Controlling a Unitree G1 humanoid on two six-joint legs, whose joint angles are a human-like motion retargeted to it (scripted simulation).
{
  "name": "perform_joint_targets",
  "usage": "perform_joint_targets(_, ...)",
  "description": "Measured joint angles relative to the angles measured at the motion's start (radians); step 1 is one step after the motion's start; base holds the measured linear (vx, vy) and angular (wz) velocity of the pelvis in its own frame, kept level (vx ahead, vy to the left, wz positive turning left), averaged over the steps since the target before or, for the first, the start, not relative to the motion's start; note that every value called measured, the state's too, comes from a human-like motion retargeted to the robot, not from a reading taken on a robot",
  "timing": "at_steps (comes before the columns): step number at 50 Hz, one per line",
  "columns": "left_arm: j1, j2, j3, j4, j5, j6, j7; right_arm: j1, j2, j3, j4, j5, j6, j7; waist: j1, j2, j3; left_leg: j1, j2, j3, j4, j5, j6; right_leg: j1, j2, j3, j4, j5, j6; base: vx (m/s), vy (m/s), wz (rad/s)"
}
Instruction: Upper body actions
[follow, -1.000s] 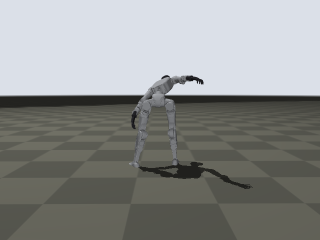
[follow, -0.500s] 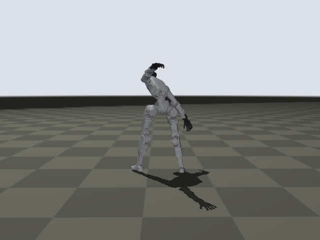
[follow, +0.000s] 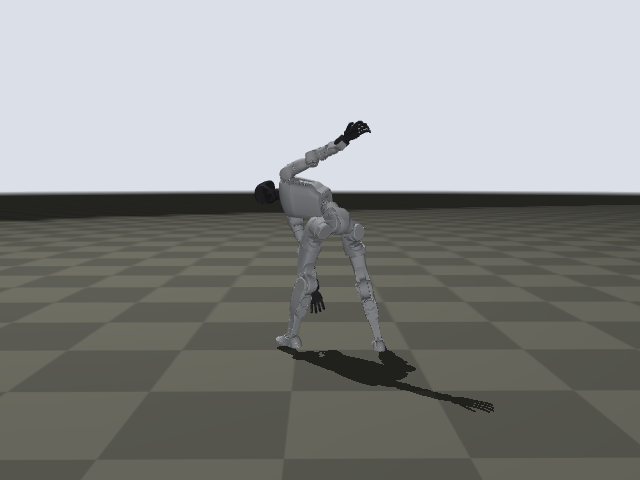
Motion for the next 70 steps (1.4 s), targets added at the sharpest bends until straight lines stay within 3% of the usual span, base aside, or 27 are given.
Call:
perform_joint_targets(5, -0.018, -0.006, -0.003, 0.021, -0.081, -0.078, 0.064, -0.01, 0.014, 0.015, -0.022, -0.023, 0.013, 0.048, 0.019, 0.0, 0.0, 0.002, 0.01, 0.006, 0.003, -0.002, -0.002, -0.005, 0.007, 0.006, 0.005, -0.004, -0.005, -0.02, -0.05, -0.06)
perform_joint_targets(18, -0.062, -0.115, -0.206, 0.033, -0.045, -0.014, -0.018, 0.189, 0.067, -0.072, -0.038, -0.062, -0.049, 0.014, -0.111, -0.011, 0.0, 0.203, 0.071, 0.051, 0.027, -0.039, 0.028, 0.136, 0.065, 0.059, 0.011, -0.009, -0.029, -0.14, -0.09, -0.51)
perform_joint_targets(22, -0.064, -0.124, -0.204, 0.023, -0.049, 0.019, -0.081, 0.26, 0.162, -0.081, -0.075, -0.057, -0.086, -0.003, -0.204, -0.12, 0.0, 0.279, 0.098, 0.081, 0.036, -0.066, 0.042, 0.171, 0.08, 0.098, 0.013, -0.011, -0.034, -0.17, 0.01, -0.82)
perform_joint_targets(27, -0.088, -0.09, -0.153, 0.002, -0.059, 0.081, -0.19, 0.309, 0.303, -0.063, -0.13, -0.067, -0.143, 0.01, -0.357, -0.313, 0.0, 0.401, 0.143, 0.133, 0.053, -0.124, 0.062, 0.223, 0.097, 0.161, 0.016, -0.013, -0.035, -0.14, 0.03, -1.06)
perform_joint_targets(33, -0.194, 0.003, -0.064, -0.002, -0.054, 0.092, -0.138, 0.358, 0.369, -0.039, -0.041, -0.14, -0.2, -0.049, -0.529, -0.523, 0.0, 0.584, 0.18, 0.214, 0.068, -0.206, 0.09, 0.304, 0.105, 0.246, 0.028, -0.022, -0.027, -0.14, 0.1, -1.12)
perform_joint_targets(41, -0.305, 0.084, -0.027, -0.125, 0.07, 0.077, -0.235, 0.505, 0.355, -0.149, 0.016, -0.064, -0.267, -0.049, -0.848, -0.663, 0.0, 0.799, 0.216, 0.287, 0.054, -0.273, 0.083, 0.408, 0.122, 0.339, 0.047, -0.037, -0.025, 0.0, 0.17, -0.64)
perform_joint_targets(47, -0.262, 0.152, -0.129, -0.184, 0.247, 0.056, -0.194, 0.473, 0.356, -0.282, -0.016, 0.101, -0.299, 0.052, -1.026, -0.725, -0.001, 0.891, 0.31, 0.42, 0.028, -0.307, 0.065, 0.281, 0.207, 0.563, 0.083, 0.006, -0.035, -0.24, 0.12, -1.82)
perform_joint_targets(52, -0.277, 0.191, -0.101, -0.206, 0.259, 0.05, -0.211, 0.424, 0.352, -0.284, -0.011, 0.145, -0.304, 0.102, -1.231, -0.747, -0.008, 0.889, 0.394, 0.515, 0.012, -0.308, 0.047, 0.175, 0.314, 0.677, 0.078, 0.042, -0.051, -0.23, 0.07, -1.47)
perform_joint_targets(55, -0.345, 0.244, -0.103, -0.213, 0.227, 0.047, -0.223, 0.426, 0.378, -0.295, 0.008, 0.203, -0.311, 0.111, -1.343, -0.748, 0.0, 0.835, 0.436, 0.566, 0.0, -0.289, 0.033, 0.082, 0.369, 0.715, 0.071, 0.064, -0.069, -0.32, -0.02, -1.09)
perform_joint_targets(60, -0.497, 0.334, -0.199, -0.226, 0.287, 0.029, -0.267, 0.51, 0.437, -0.346, 0.066, 0.369, -0.306, 0.131, -1.401, -0.732, 0.0, 0.697, 0.473, 0.646, 0.006, -0.253, 0.019, -0.103, 0.431, 0.79, 0.06, 0.11, -0.093, -0.24, -0.08, -1.07)
perform_joint_targets(65, -0.642, 0.387, -0.387, -0.219, 0.363, 0.008, -0.303, 0.572, 0.461, -0.354, 0.096, 0.556, -0.332, 0.148, -1.47, -0.727, 0.0, 0.549, 0.473, 0.722, 0.004, -0.221, 0.009, -0.297, 0.457, 0.864, 0.038, 0.17, -0.103, -0.17, 0.08, -0.81)
perform_joint_targets(70, -0.753, 0.399, -0.344, -0.172, 0.375, -0.004, -0.301, 0.515, 0.435, -0.223, 0.151, 0.644, -0.33, 0.157, -1.702, -0.804, 0.0, 0.403, 0.461, 0.753, 0.012, -0.211, 0.0, -0.469, 0.451, 0.903, 0.038, 0.198, -0.107, -0.06, 0.21, -0.16)
